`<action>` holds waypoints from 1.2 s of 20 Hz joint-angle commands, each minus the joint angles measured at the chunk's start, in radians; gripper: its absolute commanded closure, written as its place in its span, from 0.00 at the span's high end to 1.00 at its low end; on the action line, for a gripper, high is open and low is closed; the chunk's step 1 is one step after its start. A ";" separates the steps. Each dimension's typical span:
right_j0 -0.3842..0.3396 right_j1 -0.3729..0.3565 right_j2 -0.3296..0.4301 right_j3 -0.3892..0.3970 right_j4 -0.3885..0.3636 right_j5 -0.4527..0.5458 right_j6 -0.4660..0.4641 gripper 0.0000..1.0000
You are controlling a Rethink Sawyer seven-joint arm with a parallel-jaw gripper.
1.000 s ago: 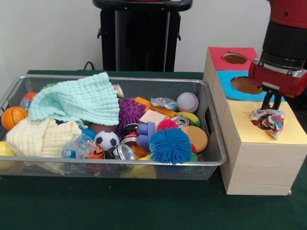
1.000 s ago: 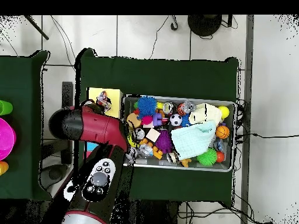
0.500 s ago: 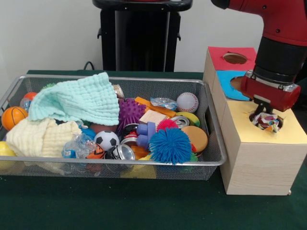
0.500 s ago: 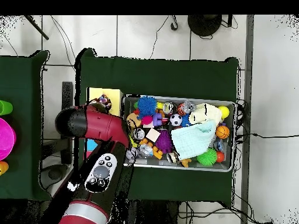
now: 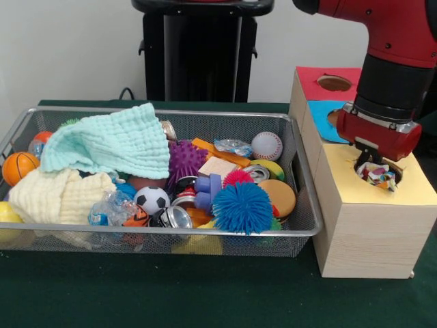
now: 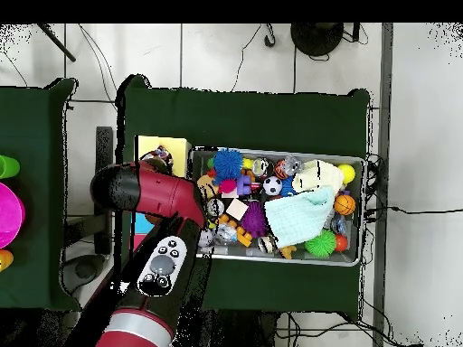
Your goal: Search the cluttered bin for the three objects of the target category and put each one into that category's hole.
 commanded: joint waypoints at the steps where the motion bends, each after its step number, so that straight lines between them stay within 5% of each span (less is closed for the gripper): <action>1: -0.048 -0.016 0.098 0.102 0.011 0.073 0.154 0.00; 14: -0.036 -0.123 0.106 0.165 0.010 0.153 0.145 0.00; 24: -0.029 -0.124 0.117 0.168 0.013 0.151 0.154 0.00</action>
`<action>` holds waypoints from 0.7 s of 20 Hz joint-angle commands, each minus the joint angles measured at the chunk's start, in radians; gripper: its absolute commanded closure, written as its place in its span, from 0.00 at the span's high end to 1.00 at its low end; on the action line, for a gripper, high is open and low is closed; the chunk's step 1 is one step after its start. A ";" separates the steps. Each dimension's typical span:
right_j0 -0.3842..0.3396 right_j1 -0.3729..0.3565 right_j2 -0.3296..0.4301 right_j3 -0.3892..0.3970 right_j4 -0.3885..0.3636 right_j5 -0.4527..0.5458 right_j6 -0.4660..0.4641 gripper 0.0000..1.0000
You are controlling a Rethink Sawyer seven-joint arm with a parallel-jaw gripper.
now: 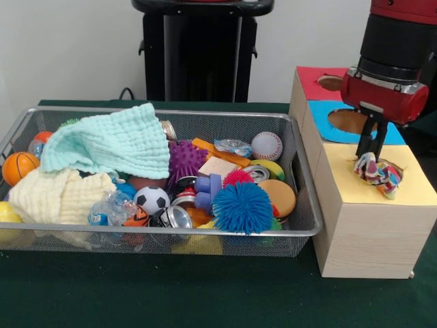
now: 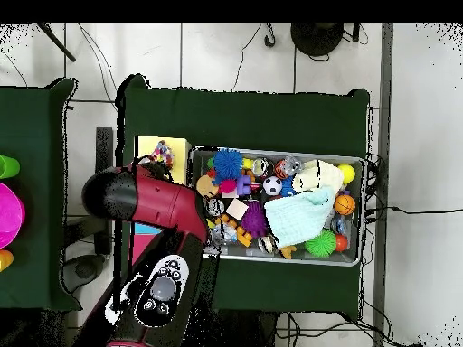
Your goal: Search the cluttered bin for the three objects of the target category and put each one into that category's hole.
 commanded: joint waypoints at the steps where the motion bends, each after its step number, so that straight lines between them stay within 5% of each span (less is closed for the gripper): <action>1: -0.029 -0.011 0.114 0.088 0.013 0.111 0.153 0.00; 14: -0.021 -0.082 0.098 0.113 0.007 0.186 0.152 0.00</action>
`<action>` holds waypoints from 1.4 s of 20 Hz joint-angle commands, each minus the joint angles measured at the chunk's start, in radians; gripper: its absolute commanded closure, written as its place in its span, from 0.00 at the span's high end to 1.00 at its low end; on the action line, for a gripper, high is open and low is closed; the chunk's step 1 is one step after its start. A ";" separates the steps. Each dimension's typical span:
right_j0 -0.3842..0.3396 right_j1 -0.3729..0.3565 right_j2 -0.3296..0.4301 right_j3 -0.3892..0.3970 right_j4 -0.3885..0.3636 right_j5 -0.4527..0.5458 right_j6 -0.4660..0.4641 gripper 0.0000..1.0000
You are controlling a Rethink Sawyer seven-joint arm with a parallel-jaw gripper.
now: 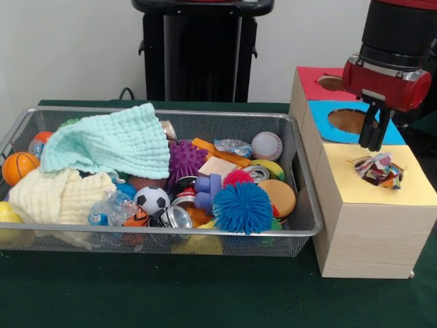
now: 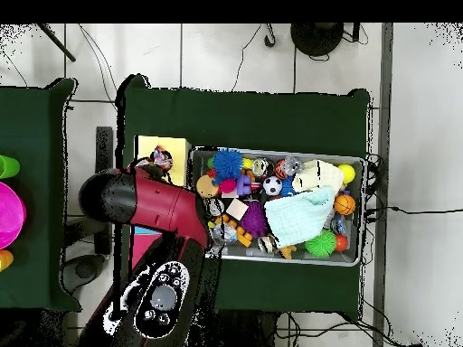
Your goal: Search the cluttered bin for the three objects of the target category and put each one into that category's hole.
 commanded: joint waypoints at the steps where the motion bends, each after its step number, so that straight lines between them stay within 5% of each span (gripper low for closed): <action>1: -0.021 -0.056 0.093 0.094 0.004 0.164 0.151 0.00; 5: -0.029 -0.096 0.073 0.106 -0.016 0.200 0.126 0.00; 28: -0.292 -0.150 0.169 0.197 -0.216 -0.058 -0.115 0.00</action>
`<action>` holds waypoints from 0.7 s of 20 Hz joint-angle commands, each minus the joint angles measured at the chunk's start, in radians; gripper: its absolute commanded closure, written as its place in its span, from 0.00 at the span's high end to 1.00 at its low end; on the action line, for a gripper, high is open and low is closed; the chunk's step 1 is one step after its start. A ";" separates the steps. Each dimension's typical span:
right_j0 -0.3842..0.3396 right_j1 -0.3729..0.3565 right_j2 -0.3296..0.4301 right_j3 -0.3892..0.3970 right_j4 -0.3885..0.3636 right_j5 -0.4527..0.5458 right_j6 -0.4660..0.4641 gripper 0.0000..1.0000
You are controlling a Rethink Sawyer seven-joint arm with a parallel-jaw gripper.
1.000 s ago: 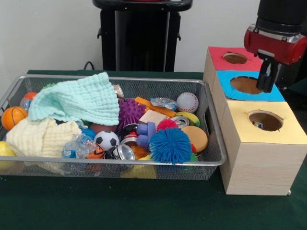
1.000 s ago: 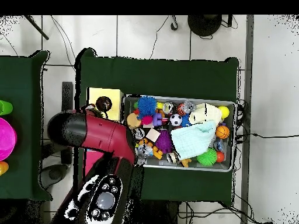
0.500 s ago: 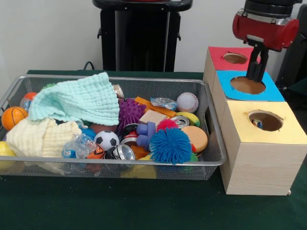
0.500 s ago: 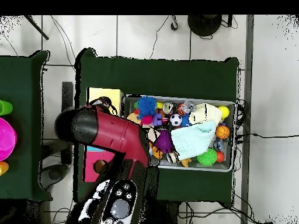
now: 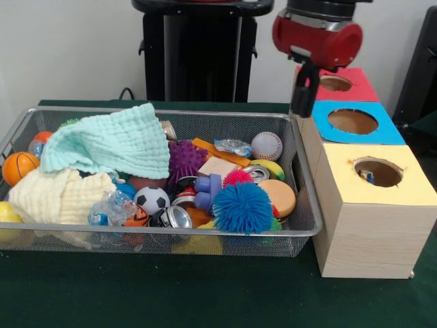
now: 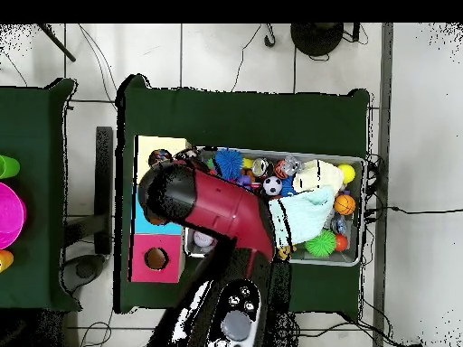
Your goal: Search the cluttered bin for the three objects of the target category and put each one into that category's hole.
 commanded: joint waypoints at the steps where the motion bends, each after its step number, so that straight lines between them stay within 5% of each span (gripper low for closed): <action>1: -0.130 -0.014 0.169 0.160 -0.123 -0.124 -0.120 0.00; 14: -0.333 -0.010 0.393 0.236 -0.391 -0.343 -0.138 0.00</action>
